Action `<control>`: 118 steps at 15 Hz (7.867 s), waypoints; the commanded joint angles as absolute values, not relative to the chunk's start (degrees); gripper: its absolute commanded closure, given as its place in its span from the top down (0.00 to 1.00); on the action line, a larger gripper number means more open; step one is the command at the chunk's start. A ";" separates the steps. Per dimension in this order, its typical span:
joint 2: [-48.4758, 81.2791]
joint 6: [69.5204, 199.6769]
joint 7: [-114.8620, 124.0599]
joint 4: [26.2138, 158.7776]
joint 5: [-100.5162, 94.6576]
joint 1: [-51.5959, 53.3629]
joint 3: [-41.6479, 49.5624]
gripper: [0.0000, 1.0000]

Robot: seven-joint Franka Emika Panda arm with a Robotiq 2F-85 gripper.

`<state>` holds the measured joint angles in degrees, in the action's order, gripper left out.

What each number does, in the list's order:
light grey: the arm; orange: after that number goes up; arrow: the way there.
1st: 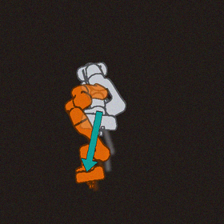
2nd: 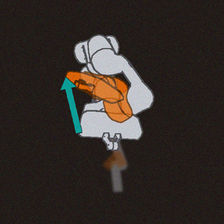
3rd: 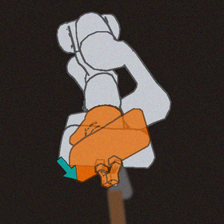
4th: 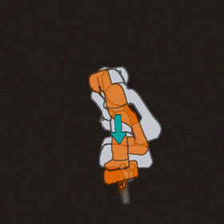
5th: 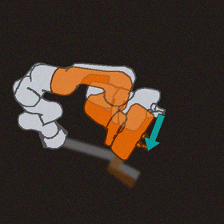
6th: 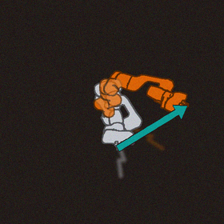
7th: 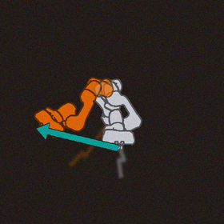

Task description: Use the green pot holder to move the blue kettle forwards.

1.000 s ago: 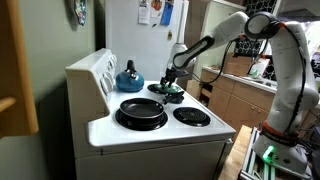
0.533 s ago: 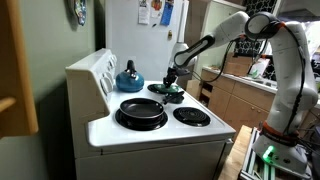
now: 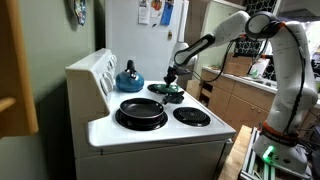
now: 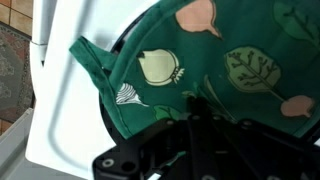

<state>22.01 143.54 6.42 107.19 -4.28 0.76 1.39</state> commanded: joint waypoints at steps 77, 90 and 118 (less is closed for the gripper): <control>1.71 143.08 17.36 103.78 5.47 -0.10 0.15 0.01; 2.46 153.43 1.12 97.74 46.31 3.35 -3.75 0.01; 15.75 129.52 -6.84 95.06 59.93 -1.16 -0.29 0.01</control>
<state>13.57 131.48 -9.33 97.37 63.18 -0.99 -0.69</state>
